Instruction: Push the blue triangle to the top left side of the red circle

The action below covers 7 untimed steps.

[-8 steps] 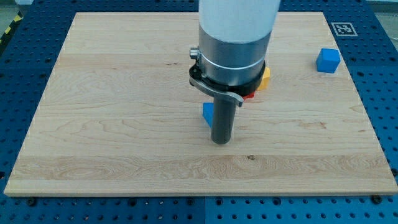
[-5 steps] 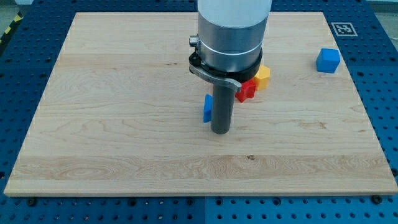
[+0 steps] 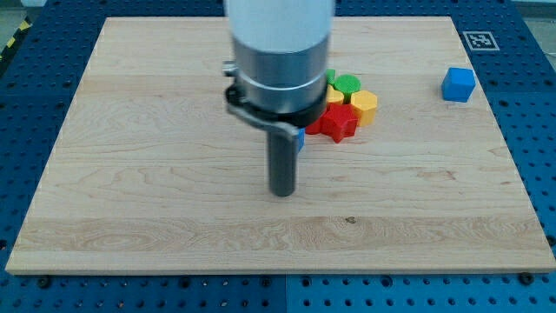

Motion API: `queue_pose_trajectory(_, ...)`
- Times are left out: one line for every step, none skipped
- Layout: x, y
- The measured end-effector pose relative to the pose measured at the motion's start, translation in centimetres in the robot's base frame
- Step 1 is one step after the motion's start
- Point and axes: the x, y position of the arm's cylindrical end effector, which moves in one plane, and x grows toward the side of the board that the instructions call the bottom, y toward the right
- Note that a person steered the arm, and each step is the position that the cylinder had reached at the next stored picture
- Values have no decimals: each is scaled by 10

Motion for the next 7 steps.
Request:
queue_pose_trajectory(-23, 18)
queue_pose_trajectory(-37, 0)
queue_pose_trajectory(-45, -11)
queue_pose_trajectory(-50, -18)
queue_pose_trajectory(-72, -19)
queue_pose_trajectory(-72, -19)
queue_pose_trajectory(-69, -19)
